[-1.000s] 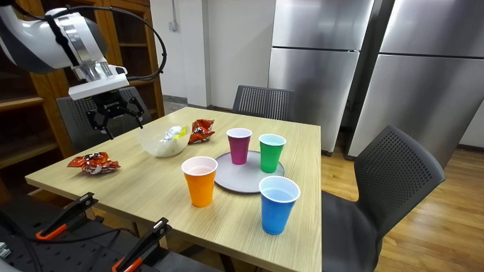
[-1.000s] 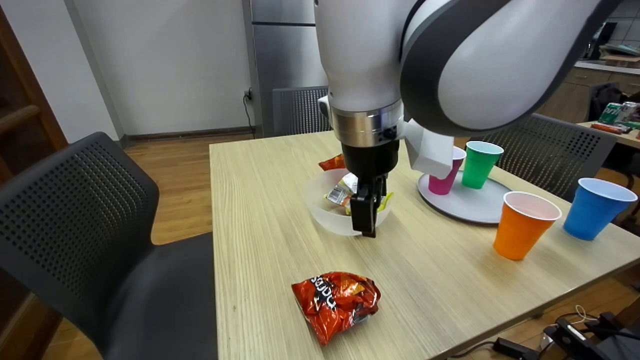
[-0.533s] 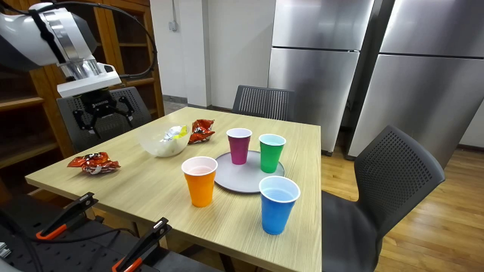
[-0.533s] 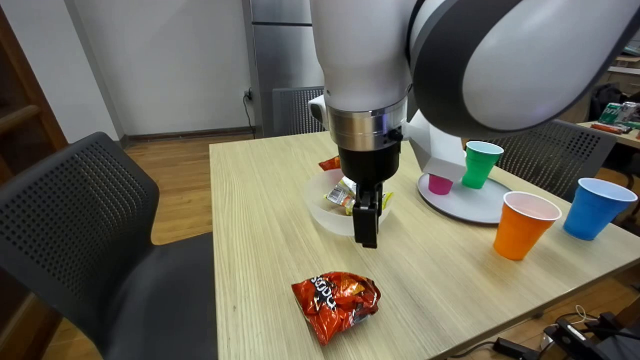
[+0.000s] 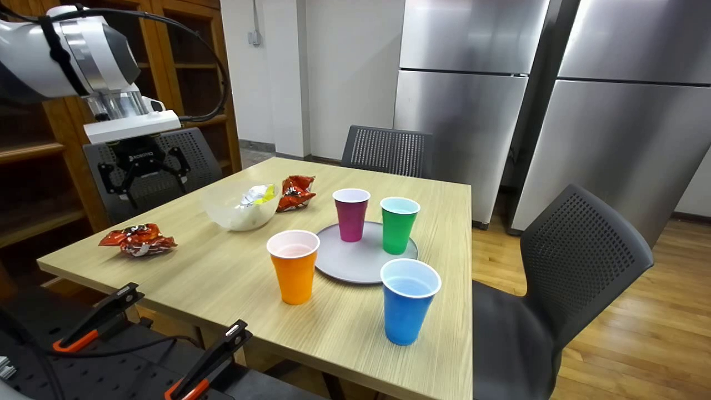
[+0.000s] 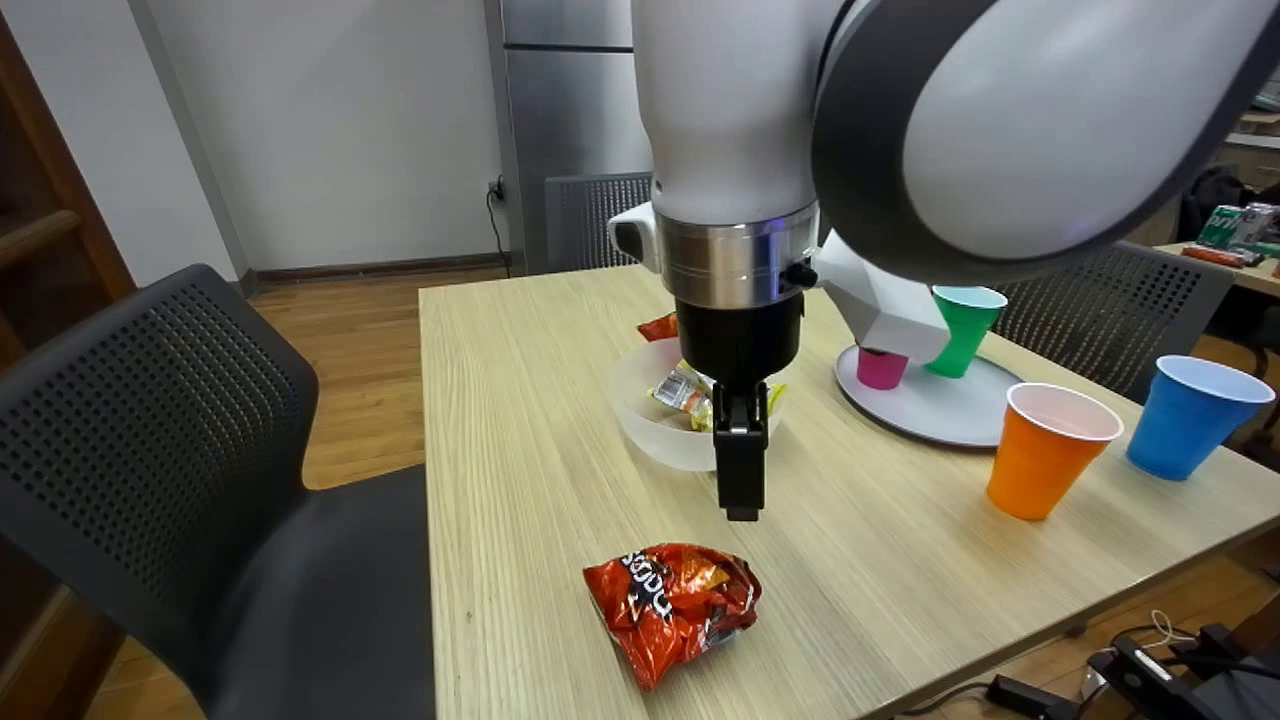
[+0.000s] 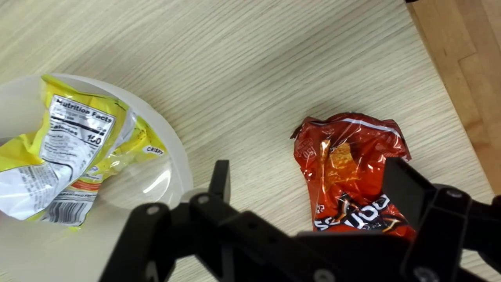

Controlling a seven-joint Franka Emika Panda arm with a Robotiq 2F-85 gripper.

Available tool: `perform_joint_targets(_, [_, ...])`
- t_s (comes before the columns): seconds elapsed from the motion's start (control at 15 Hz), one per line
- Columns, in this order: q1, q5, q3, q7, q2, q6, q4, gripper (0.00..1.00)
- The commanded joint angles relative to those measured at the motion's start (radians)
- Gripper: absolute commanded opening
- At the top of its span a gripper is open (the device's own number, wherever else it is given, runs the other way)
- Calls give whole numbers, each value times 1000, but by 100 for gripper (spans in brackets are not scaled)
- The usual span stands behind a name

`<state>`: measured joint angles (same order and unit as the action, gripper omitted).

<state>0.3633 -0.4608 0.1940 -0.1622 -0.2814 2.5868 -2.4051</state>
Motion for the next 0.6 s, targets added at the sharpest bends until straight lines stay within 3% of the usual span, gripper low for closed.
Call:
perform_joint_targets(0.0, [-58,76,50,-128,-7,12,-6,100])
perform_joint_targets(0.27, [-65,78,49,-169,-36,17,3,100])
perform_joint_targets(0.53, [-51,59,34,-126,-41,4,1,100])
